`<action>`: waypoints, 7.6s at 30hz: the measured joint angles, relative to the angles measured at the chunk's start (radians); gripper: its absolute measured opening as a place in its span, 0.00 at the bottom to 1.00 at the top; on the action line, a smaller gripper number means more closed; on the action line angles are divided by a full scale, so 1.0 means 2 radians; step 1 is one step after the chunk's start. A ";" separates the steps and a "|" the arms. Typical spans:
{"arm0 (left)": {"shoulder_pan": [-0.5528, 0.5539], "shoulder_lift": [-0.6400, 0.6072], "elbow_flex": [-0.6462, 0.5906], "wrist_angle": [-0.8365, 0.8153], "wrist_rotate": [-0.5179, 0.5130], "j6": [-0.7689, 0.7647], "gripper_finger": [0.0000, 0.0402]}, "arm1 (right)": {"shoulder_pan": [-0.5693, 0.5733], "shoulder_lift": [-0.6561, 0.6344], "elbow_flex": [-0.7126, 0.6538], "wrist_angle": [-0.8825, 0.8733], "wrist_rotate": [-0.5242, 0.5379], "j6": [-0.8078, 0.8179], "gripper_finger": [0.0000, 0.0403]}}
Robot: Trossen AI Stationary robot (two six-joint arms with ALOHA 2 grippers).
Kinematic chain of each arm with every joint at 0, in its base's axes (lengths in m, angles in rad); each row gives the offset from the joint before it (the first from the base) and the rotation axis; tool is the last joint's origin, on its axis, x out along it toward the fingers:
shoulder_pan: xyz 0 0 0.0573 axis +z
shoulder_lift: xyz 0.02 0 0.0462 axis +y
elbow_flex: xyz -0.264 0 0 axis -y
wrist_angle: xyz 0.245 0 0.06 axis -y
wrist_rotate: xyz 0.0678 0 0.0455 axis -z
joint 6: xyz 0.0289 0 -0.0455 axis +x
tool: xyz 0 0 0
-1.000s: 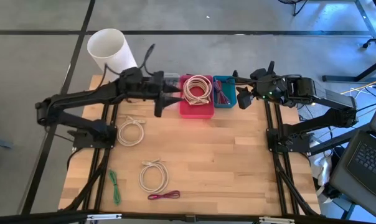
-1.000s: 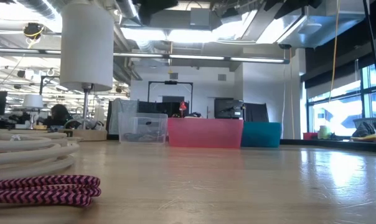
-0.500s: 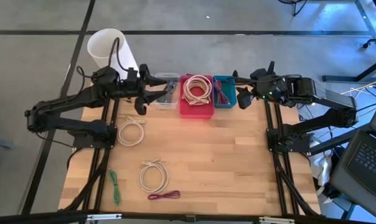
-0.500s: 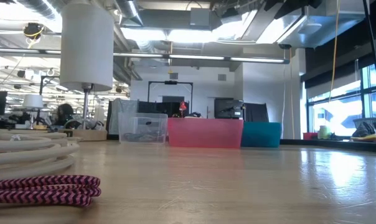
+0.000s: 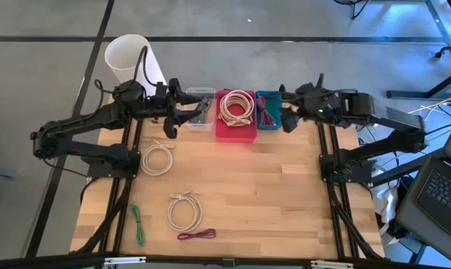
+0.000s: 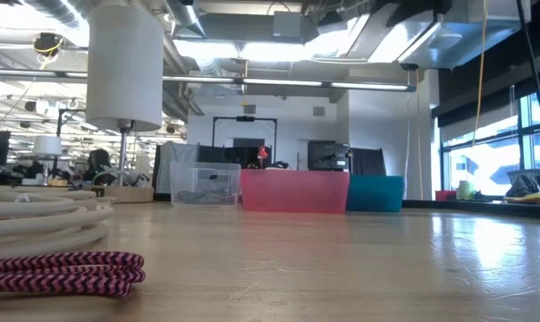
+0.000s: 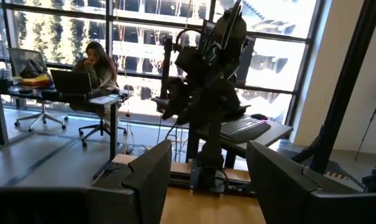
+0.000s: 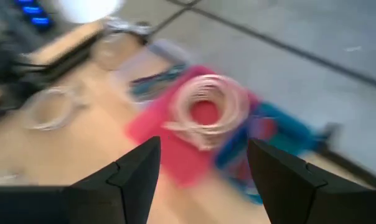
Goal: Pick & Place USB Port
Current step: Put the brown HDMI cable into the red bin
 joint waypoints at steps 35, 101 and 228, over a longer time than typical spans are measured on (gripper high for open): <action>0.000 -0.015 0.000 -0.130 -0.026 0.007 0.50 | 0.035 0.249 -0.001 0.279 -0.235 -0.049 0.60; -0.129 0.197 -0.210 -0.453 -0.086 -0.304 0.09 | 0.035 0.093 0.000 0.015 -0.003 -0.015 0.60; -0.001 0.208 0.039 0.288 0.206 -0.145 0.60 | -0.001 -0.016 0.000 0.084 0.045 -0.114 0.09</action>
